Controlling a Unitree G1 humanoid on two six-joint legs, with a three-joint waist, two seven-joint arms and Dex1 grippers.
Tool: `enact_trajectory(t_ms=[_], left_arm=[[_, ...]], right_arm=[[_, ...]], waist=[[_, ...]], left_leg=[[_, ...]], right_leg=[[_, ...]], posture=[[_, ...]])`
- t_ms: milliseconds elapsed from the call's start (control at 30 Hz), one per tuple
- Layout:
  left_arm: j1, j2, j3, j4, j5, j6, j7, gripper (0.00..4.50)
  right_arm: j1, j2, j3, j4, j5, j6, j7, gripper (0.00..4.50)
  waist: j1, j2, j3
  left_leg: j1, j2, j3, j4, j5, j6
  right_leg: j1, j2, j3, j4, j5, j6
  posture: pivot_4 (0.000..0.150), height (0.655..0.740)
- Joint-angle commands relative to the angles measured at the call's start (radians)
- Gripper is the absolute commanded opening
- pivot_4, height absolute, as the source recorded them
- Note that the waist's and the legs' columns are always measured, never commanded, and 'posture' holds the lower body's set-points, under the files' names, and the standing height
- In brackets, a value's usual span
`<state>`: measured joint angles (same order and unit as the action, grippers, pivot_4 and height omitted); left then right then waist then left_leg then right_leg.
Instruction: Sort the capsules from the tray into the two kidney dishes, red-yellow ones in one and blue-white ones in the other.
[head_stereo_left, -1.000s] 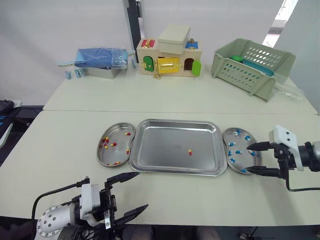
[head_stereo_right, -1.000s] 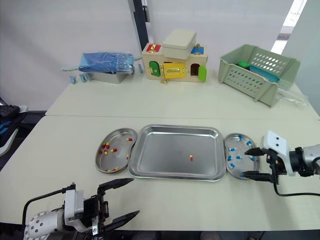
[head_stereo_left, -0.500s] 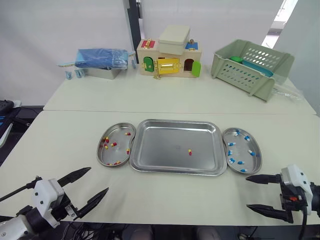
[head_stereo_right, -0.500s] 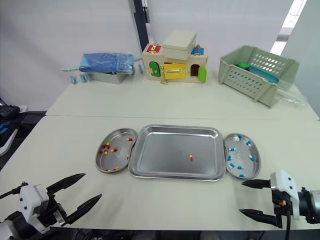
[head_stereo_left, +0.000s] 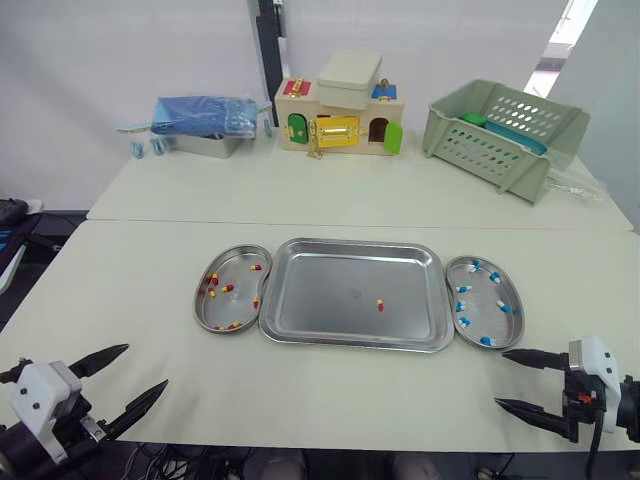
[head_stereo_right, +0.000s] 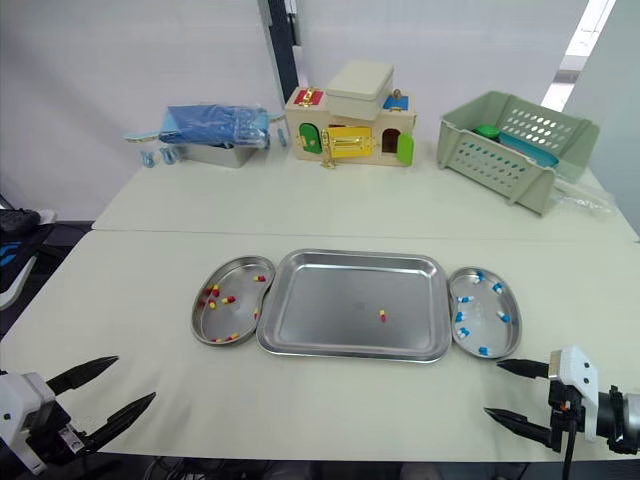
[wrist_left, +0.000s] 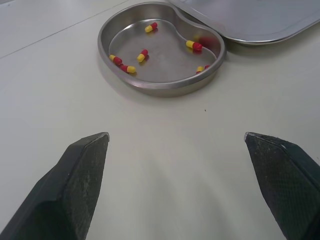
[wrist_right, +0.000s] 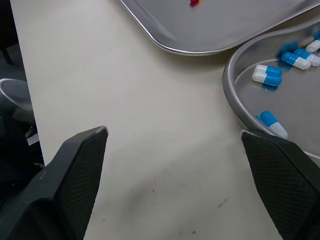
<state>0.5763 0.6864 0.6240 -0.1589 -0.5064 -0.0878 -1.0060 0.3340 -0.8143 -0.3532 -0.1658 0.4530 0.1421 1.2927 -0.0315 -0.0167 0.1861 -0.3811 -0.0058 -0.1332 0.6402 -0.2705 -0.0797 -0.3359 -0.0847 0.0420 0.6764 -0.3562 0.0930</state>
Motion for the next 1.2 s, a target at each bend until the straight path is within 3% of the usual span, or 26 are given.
enact_trajectory(t_ms=[33,267,400,533,667,833,1200], left_arm=[[-0.008,0.018,0.023,-0.019,-0.003,0.017,0.0,4.5],[-0.117,0.194,-0.03,-0.122,-0.009,0.207,-0.013,4.5],[-0.336,0.312,-0.175,-0.187,-0.044,0.389,0.0,4.5],[-0.628,0.327,-0.39,-0.211,-0.043,0.525,0.008,4.5],[-0.858,0.253,-0.651,-0.153,0.079,0.51,-0.043,4.5],[-1.038,0.089,-0.861,-0.032,0.211,0.428,-0.076,4.5],[-1.285,-0.243,-1.044,0.312,0.443,0.322,-0.009,4.5]], right_arm=[[0.017,-0.004,-0.023,-0.053,0.029,0.012,-0.017,4.47],[0.128,0.08,-0.048,-0.24,0.086,0.065,-0.138,4.47],[0.175,0.134,-0.031,-0.331,0.08,0.073,-0.218,4.47],[0.203,0.169,0.001,-0.381,0.069,0.075,-0.27,4.47],[0.224,0.201,0.026,-0.408,0.05,0.059,-0.318,4.47],[0.264,0.258,0.059,-0.423,0.009,0.013,-0.371,4.47],[0.309,0.321,0.143,-0.455,-0.04,-0.024,-0.461,4.47]], waist=[[0.0,0.0,0.0],[0.004,-0.001,-0.001],[0.005,-0.001,-0.001],[0.0,0.0,-0.001],[-0.012,0.001,-0.001],[-0.005,0.001,-0.001],[-0.001,0.0,-0.001]], left_leg=[[0.0,0.0,0.0,0.0,0.0,0.0],[0.0,0.0,-0.001,0.0,0.0,0.0],[0.0,0.0,-0.001,0.0,0.0,0.0],[0.0,0.0,-0.001,0.0,0.0,0.0],[0.0,0.0,0.0,0.0,0.0,0.0],[-0.001,0.0,-0.001,0.002,0.0,0.0],[-0.001,-0.001,-0.001,0.004,0.0,-0.001]], right_leg=[[0.0,0.0,0.0,0.0,0.0,0.0],[0.0,0.0,0.0,0.0,0.0,0.0],[0.0,0.0,-0.001,0.001,0.0,0.0],[0.0,0.0,-0.001,0.001,0.0,0.0],[-0.001,0.001,0.0,0.003,0.0,0.0],[-0.001,0.001,0.0,0.003,0.0,0.0],[-0.001,0.001,0.0,0.004,0.0,0.0]], posture=[[0.15,0.74],[0.15,0.74],[0.15,0.74],[0.15,0.74],[0.15,0.74],[0.15,0.74],[0.15,0.74]])
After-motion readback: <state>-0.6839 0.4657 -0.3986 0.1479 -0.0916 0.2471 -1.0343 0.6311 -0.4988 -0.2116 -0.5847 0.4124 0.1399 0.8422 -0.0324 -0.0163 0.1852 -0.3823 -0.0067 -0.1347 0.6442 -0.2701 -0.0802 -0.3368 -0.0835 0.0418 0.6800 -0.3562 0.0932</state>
